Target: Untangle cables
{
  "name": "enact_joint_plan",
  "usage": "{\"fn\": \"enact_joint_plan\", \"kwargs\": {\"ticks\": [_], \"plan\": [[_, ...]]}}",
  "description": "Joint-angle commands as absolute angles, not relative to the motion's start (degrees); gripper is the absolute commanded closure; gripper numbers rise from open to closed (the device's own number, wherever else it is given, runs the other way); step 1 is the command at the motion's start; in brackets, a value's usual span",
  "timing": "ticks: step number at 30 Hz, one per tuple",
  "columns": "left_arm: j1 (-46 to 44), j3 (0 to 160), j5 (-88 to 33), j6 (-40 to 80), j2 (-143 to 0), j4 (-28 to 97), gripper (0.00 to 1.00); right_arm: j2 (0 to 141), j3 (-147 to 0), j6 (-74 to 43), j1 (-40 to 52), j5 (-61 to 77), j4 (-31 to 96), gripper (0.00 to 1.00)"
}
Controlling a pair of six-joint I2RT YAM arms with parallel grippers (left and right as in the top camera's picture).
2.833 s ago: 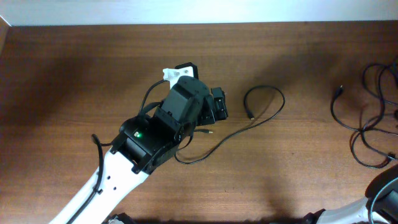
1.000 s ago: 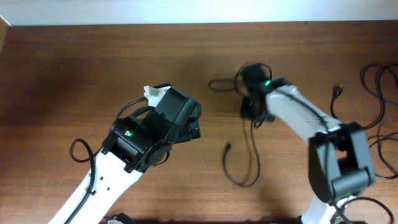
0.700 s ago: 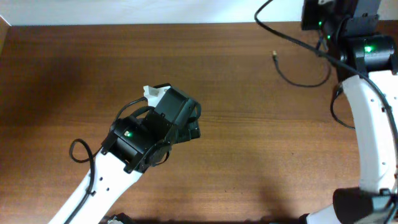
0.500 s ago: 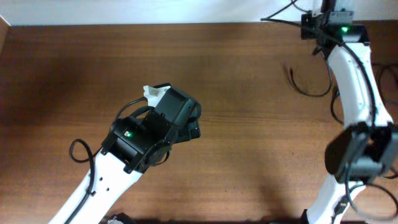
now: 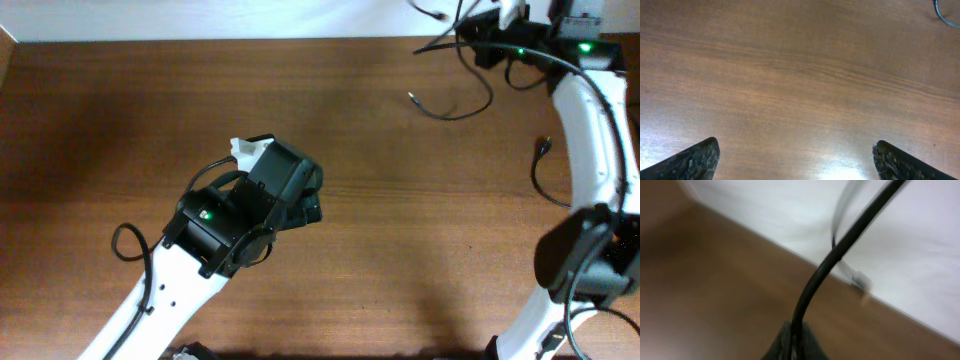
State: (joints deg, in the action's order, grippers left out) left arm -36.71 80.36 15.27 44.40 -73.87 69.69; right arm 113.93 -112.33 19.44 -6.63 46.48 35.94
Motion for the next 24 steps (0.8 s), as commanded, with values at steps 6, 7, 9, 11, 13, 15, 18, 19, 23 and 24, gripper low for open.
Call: {"fn": "enact_joint_plan", "kwargs": {"ticks": [6,7,9,11,13,15,18,19,23,24], "plan": [[-36.42,80.51,16.1,44.1,-73.06,69.8,0.01,114.17,-104.44,26.09,-5.96,40.47,69.28,0.96],[-36.42,80.51,16.1,44.1,-73.06,69.8,0.01,114.17,-103.5,26.09,-5.61,41.52,72.55,0.96],[-36.42,80.51,16.1,44.1,-73.06,69.8,0.01,114.17,-101.14,25.93,-3.57,48.86,80.95,0.96],[-36.42,80.51,16.1,44.1,-73.06,69.8,0.01,114.15,-102.63,25.98,-1.89,60.38,78.74,0.96],[-36.42,80.51,16.1,44.1,-73.06,69.8,0.01,114.15,-107.68,27.2,-4.25,64.95,66.98,0.96],[-36.42,80.51,16.1,44.12,-73.06,69.8,0.01,114.15,-111.9,27.2,-6.87,53.8,51.48,0.96],[-36.42,80.51,16.1,44.1,-73.06,69.8,0.01,114.69,-112.18,34.98,-7.62,23.31,40.4,0.96],[-36.42,80.51,16.1,44.1,-73.06,69.8,0.01,114.98,-111.5,41.01,-6.98,20.4,40.42,0.96],[-36.42,80.51,16.1,44.1,-73.06,69.8,0.01,119.39,-108.18,46.28,-6.26,18.81,43.55,0.96],[-36.42,80.51,16.1,44.1,-73.06,69.78,0.01,121.38,-106.96,46.26,-6.11,18.81,44.38,0.96]]}}
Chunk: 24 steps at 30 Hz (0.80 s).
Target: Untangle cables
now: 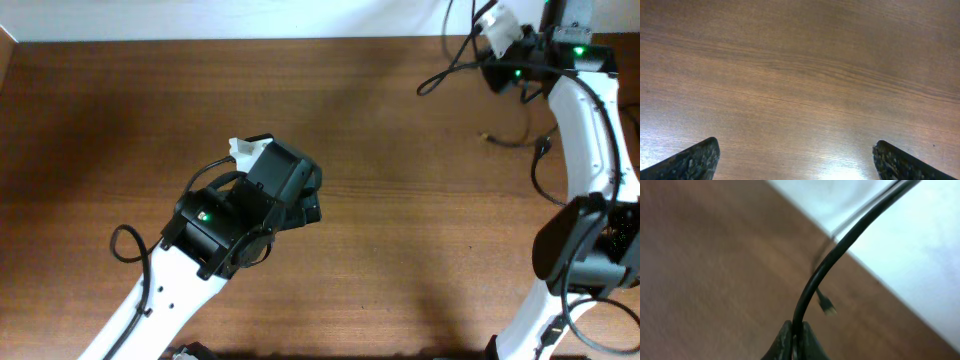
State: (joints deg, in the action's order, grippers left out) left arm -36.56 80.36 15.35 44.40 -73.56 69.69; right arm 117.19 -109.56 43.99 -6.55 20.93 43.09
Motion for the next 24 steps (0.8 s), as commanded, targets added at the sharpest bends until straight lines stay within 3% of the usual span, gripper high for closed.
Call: {"fn": "enact_joint_plan", "kwargs": {"ticks": [1,2,4,5,6,9,10,11,12,13,15,16,17,18,20,22,23,24], "plan": [[-36.42,80.51,16.1,44.1,-73.06,69.8,0.01,122.37,-106.15,46.28,-6.04,18.81,45.01,0.96],[-36.42,80.51,16.1,44.1,-73.06,69.8,0.01,123.13,-105.51,46.28,-5.93,19.09,46.39,0.96],[-36.42,80.51,16.1,44.1,-73.06,69.8,0.01,122.98,-105.54,46.26,-4.99,19.73,47.27,0.56],[-36.42,80.51,16.1,44.1,-73.06,69.8,0.01,122.74,-105.54,46.28,-4.23,20.03,47.13,0.8],[-36.42,80.51,16.1,44.1,-73.06,69.8,0.01,122.56,-105.54,49.36,-1.89,20.78,47.22,0.96],[-36.42,80.51,16.1,44.1,-73.06,69.78,0.01,122.52,-105.54,53.78,6.31,14.55,47.13,0.96],[-36.42,80.51,16.1,44.1,-73.06,69.8,0.01,122.52,-105.54,53.45,9.5,12.01,47.11,0.77],[-36.42,80.51,16.1,44.1,-73.06,69.8,0.01,122.52,-105.56,48.05,11.2,8.32,46.83,0.62],[-36.42,80.51,16.1,44.1,-73.06,69.8,0.01,122.5,-105.71,40.77,11.62,3.66,46.59,0.65],[-36.42,80.51,16.1,44.1,-73.06,69.8,0.01,122.5,-105.75,21.89,10.17,-6.85,48.34,0.74],[-36.42,80.51,16.1,44.1,-73.06,69.8,0.01,122.5,-105.75,-13.34,4.84,-14.74,57.6,0.5],[-36.42,80.51,16.1,44.12,-73.06,69.8,0.01,122.5,-105.75,-22.2,2.17,-13.06,60.77,0.4],[-36.42,80.51,16.1,44.1,-73.06,69.8,0.01,122.5,-105.75,-26.44,-1.34,-6.44,63.59,0.16],[-36.42,80.51,16.1,44.1,-73.06,69.8,0.01,122.52,-105.73,-26.41,-4.49,-0.01,65.82,0.02],[-36.42,80.51,16.1,44.1,-73.06,69.8,0.01,122.52,-103.94,-28.73,-7.99,0.23,69.45,0.01],[-36.42,80.51,16.1,44.1,-73.06,69.8,0.01,122.52,-98.41,-48.69,-9.19,-3.29,71.11,0.02],[-36.42,80.51,16.1,44.1,-73.06,69.8,0.01,122.52,-93.43,-64.45,-9.04,-9.93,69.89,0.01],[-36.42,80.51,16.1,44.1,-73.06,69.8,0.01,122.52,-89.38,-70.94,-9.04,-11.75,66.3,0.01]]}}
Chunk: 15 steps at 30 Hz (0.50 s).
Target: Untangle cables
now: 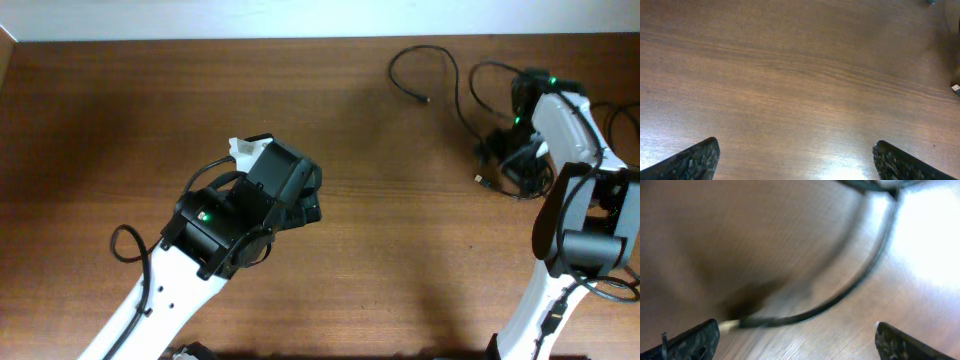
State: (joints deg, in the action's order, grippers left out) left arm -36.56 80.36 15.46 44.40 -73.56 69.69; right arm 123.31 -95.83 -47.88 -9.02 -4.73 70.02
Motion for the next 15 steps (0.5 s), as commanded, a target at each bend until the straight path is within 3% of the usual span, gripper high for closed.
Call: {"fn": "enact_joint_plan", "kwargs": {"ticks": [1,2,4,5,9,12,14,15], "plan": [[-36.42,80.51,16.1,44.1,-73.06,69.8,0.01,122.52,-85.01,-71.22,-9.32,-11.62,61.21,0.01],[-36.42,80.51,16.1,44.1,-73.06,69.8,0.01,122.52,-82.06,-71.24,-9.39,-11.62,59.0,0.0],[-36.42,80.51,16.1,44.1,-73.06,69.8,0.01,122.52,-75.94,-70.0,-9.39,-11.62,52.01,0.75],[-36.42,80.51,16.1,44.1,-73.06,69.8,0.01,122.52,-75.55,-66.63,-9.39,-10.74,51.4,0.96],[-36.42,80.51,16.1,44.1,-73.06,69.8,0.01,116.14,-79.61,-54.7,-6.98,-8.34,51.86,0.96],[-36.42,80.51,16.1,44.1,-73.06,69.8,0.01,110.21,-81.34,-39.2,-0.67,-7.81,35.86,0.96],[-36.42,80.51,16.1,44.1,-73.06,69.8,0.01,112.01,-81.3,-35.42,0.67,-8.62,30.3,0.96],[-36.42,80.51,16.1,44.1,-73.06,69.8,0.01,112.99,-81.3,-34.89,0.62,-12.14,29.1,0.83]]}}
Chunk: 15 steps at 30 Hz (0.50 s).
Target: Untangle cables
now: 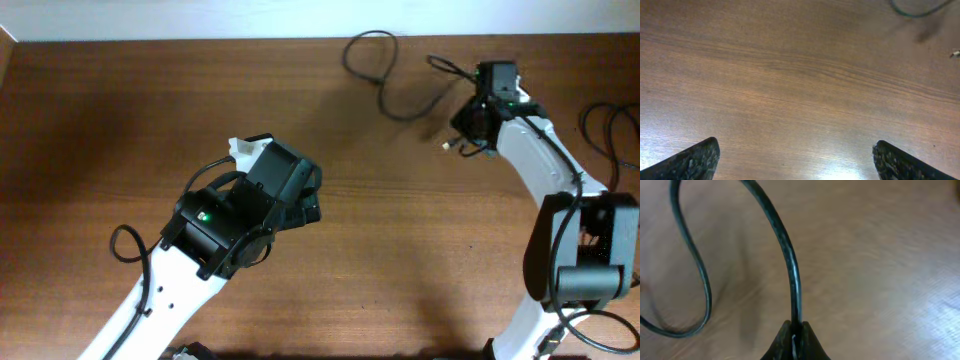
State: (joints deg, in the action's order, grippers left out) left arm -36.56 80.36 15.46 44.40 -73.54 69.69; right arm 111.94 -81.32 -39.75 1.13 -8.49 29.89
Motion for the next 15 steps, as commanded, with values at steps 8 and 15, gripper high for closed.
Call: {"fn": "enact_joint_plan", "kwargs": {"ticks": [8,15], "plan": [[-36.42,80.51,16.1,44.1,-73.06,69.8,0.01,102.48,-92.73,-23.94,-2.22,-25.3,46.09,0.02],[-36.42,80.51,16.1,44.1,-73.06,69.8,0.01,73.47,-96.16,-21.17,-2.22,-4.75,71.13,0.02]]}}
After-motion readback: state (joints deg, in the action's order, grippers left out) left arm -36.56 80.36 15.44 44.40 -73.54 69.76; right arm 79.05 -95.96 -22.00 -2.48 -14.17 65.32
